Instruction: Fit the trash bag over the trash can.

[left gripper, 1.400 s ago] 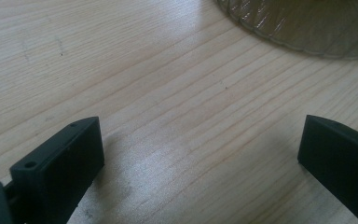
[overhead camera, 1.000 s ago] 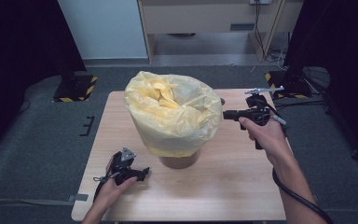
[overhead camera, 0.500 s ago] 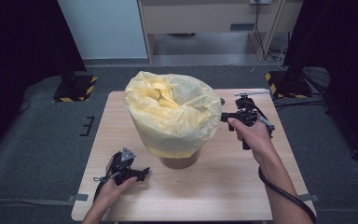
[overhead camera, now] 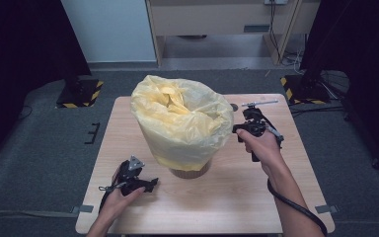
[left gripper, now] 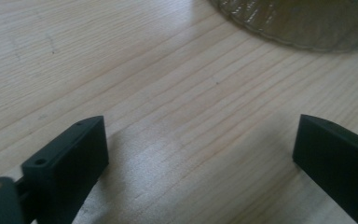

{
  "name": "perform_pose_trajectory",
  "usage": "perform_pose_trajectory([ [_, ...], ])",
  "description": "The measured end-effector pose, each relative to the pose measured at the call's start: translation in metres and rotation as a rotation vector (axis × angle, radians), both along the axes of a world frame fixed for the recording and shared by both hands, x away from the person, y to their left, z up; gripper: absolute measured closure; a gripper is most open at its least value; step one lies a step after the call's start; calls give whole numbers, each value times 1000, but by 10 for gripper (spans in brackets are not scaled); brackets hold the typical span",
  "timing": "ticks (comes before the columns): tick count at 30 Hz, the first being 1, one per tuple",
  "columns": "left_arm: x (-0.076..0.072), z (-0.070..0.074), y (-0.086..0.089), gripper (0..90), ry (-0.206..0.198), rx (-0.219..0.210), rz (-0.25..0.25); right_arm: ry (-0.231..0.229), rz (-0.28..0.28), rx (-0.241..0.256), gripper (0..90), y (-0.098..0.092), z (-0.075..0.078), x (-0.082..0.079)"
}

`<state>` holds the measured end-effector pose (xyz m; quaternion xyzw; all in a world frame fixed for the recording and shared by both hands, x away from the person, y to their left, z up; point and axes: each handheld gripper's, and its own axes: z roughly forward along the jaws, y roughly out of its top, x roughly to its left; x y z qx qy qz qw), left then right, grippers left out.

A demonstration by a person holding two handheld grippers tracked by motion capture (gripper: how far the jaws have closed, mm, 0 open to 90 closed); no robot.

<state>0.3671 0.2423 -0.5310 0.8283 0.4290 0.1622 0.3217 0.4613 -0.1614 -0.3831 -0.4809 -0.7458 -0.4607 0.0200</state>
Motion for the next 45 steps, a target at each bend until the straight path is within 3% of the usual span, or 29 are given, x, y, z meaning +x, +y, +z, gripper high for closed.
perform_pose_trajectory([
  [5,-2,8,1,43,0,-43,-35,-2,1,-48,900,2,-2,-2],
  [11,-4,28,4,81,-45,-106,-1,10,6,-121,900,5,-13,-1],
  [16,0,53,19,166,-52,-191,73,28,24,-152,900,10,-26,2],
  [19,5,68,28,230,-50,-194,98,32,23,-160,900,12,-29,3],
  [23,16,88,40,288,-53,-267,154,35,19,-186,900,13,-29,3],
  [26,26,99,46,312,-65,-317,187,35,15,-207,900,12,-29,3],
  [33,41,114,56,328,-48,-425,267,36,5,-227,900,9,-31,4],
  [40,44,130,51,335,-49,-455,271,37,21,-233,900,8,-36,3],
  [45,45,141,53,334,-63,-469,311,32,26,-225,900,7,-37,2],
])
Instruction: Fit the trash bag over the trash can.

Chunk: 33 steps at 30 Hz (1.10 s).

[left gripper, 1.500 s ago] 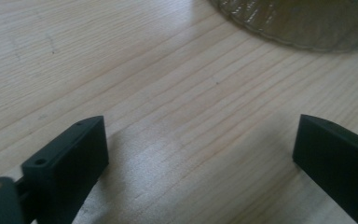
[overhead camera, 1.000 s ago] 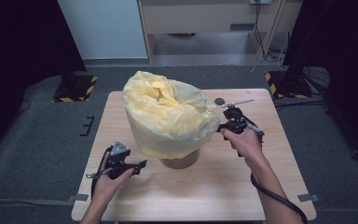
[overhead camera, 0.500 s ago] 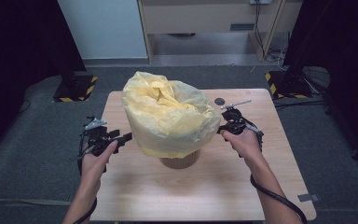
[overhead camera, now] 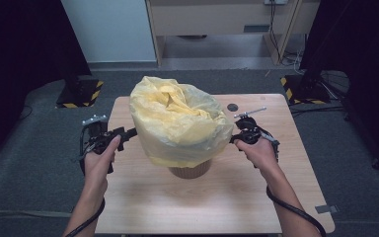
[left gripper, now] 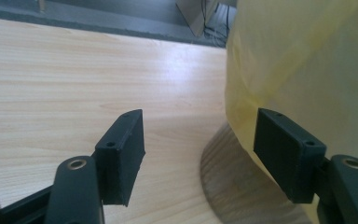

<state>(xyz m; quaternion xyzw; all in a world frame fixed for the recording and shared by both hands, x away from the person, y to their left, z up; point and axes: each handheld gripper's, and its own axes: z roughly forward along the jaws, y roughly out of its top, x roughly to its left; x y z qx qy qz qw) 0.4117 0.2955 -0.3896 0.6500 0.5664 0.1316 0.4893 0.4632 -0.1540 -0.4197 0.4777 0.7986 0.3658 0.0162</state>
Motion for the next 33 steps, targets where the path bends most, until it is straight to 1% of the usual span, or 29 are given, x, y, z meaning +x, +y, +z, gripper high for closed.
perform_pose_trajectory([
  [4,2,8,-2,315,-3,10,-5,-3,10,-5,900,3,0,0],
  [8,5,10,-7,307,11,-8,-9,-6,14,-8,900,4,-1,-1],
  [9,6,10,-9,304,18,-6,-16,-9,16,-8,900,4,-1,-1],
  [14,12,7,-20,303,53,3,-17,-7,19,-4,900,4,-2,-2],
  [17,15,4,-26,307,65,3,-26,-3,20,-2,900,5,-2,-2],
  [22,19,-1,-38,325,85,22,-48,-3,21,2,900,6,-3,-1],
  [25,20,-5,-44,344,98,19,-65,-5,23,5,900,5,-3,-2],
  [27,21,-7,-47,368,99,28,-79,-4,22,8,900,5,-3,-2],
  [28,21,-7,-49,376,98,23,-82,-4,22,9,900,5,-3,-2],
  [31,20,-7,-55,430,105,30,-98,-7,21,12,900,5,-3,-2],
  [33,19,-8,-58,501,108,40,-107,-9,21,15,900,5,-2,-2],
])
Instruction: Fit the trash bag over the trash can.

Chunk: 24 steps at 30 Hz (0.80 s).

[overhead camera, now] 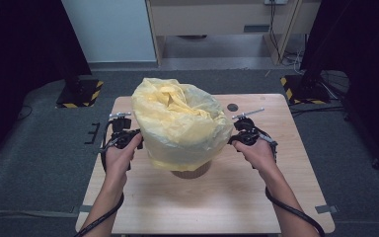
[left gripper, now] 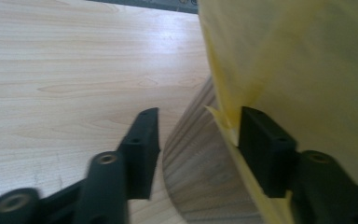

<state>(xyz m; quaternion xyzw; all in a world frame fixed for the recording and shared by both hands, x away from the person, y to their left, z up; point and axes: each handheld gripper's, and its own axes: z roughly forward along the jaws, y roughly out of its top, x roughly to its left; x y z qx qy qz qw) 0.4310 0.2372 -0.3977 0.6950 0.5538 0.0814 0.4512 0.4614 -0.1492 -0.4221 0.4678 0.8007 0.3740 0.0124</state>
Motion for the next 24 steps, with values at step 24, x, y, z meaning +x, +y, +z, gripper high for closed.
perform_pose_trajectory([
  [24,-2,-35,-10,900,-39,133,23,30,-4,8,900,1,-20,2],
])
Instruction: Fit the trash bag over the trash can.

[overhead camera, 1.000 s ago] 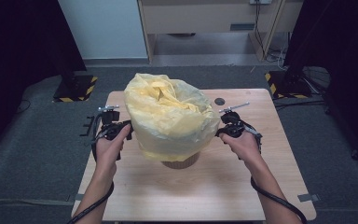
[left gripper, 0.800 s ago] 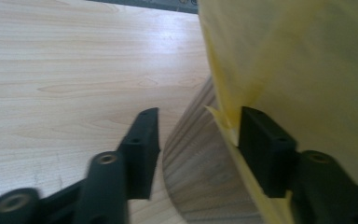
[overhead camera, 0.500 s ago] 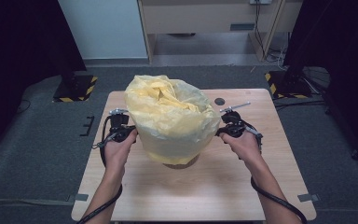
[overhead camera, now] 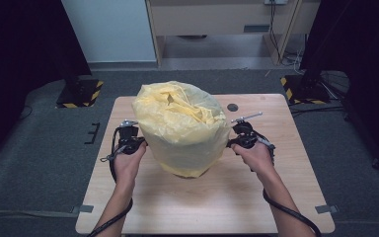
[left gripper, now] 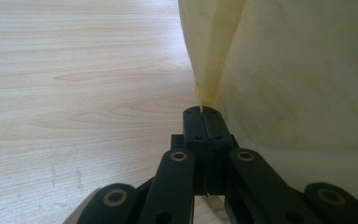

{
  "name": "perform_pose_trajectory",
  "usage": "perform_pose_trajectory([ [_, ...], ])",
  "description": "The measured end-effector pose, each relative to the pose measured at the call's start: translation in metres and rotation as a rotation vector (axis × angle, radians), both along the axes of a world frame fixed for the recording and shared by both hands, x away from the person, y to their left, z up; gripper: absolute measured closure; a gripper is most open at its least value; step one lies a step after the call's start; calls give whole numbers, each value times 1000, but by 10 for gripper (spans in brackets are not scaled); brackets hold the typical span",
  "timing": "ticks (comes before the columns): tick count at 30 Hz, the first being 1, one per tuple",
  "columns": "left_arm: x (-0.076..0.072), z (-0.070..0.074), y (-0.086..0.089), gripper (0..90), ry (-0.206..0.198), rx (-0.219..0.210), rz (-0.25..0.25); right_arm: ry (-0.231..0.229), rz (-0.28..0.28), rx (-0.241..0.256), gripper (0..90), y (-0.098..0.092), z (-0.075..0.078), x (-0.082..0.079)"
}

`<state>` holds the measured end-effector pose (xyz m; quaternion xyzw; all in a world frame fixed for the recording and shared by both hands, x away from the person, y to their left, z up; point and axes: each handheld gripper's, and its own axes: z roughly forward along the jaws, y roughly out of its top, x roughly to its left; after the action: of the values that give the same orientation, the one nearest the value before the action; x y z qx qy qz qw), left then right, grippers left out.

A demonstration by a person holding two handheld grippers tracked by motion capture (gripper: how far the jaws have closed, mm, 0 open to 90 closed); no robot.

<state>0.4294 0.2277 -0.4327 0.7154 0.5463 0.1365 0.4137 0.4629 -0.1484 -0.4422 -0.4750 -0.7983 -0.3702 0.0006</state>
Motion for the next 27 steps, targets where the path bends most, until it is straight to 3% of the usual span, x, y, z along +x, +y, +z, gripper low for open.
perform_pose_trajectory([
  [11,-1,-21,-4,900,-1,26,7,22,-1,10,900,3,-21,-1],
  [27,1,-38,-6,900,16,62,8,50,-24,26,900,-1,-38,-2],
])
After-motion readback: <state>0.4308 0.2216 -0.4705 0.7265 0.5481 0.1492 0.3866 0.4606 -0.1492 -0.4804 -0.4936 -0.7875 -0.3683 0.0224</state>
